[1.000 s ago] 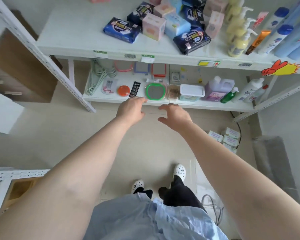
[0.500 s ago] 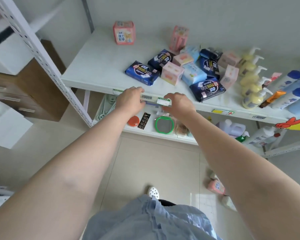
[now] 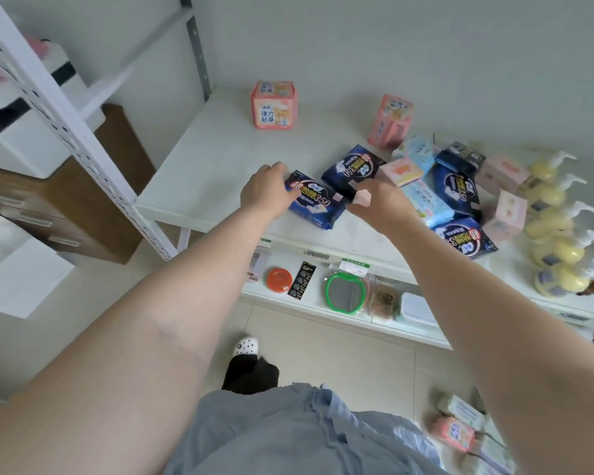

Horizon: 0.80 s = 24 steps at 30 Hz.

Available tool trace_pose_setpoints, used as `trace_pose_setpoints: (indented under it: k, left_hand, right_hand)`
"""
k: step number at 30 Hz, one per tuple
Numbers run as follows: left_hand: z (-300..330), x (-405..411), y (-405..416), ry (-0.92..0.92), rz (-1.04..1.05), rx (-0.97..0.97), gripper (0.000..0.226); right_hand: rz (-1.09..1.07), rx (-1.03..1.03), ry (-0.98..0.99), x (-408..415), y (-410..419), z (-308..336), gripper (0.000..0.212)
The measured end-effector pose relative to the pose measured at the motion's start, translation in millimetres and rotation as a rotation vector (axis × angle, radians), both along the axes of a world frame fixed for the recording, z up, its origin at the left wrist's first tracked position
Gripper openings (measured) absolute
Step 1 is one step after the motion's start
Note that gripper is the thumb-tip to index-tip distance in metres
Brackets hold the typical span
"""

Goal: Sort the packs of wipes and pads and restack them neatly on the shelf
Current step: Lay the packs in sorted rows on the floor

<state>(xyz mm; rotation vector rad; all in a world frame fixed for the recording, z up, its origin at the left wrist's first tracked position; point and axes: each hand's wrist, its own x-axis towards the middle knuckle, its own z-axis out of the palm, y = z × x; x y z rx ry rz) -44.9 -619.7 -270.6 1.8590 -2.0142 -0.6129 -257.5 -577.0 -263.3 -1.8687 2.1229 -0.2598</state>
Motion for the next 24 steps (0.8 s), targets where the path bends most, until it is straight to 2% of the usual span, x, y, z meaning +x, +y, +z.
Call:
trace_pose_setpoints:
  k: [4, 10, 14, 18, 21, 24]
  left_hand:
    - [0, 21, -70, -0.001, 0.014, 0.028, 0.06]
    - [6, 50, -155, 0.0, 0.02, 0.056, 0.062]
    - [-2, 57, -199, 0.099, 0.042, 0.062, 0.06]
    - [-25, 56, -239, 0.21, 0.125, 0.123, 0.074]
    - [-41, 52, -271, 0.327, 0.223, 0.128, 0.078]
    - [-60, 46, -305, 0.49, 0.321, 0.125, 0.08]
  right_hand:
    - [-0.053, -0.002, 0.033, 16, -56, 0, 0.045]
    - [-0.208, 0.008, -0.075, 20, -132, -5, 0.047]
    - [-0.391, -0.043, -0.148, -4, -167, -13, 0.057]
    - [-0.615, -0.152, -0.268, -42, -210, -32, 0.082]
    - [-0.766, -0.248, -0.331, -65, -243, -42, 0.081]
    - [-0.863, -0.246, -0.308, -85, -270, -57, 0.088]
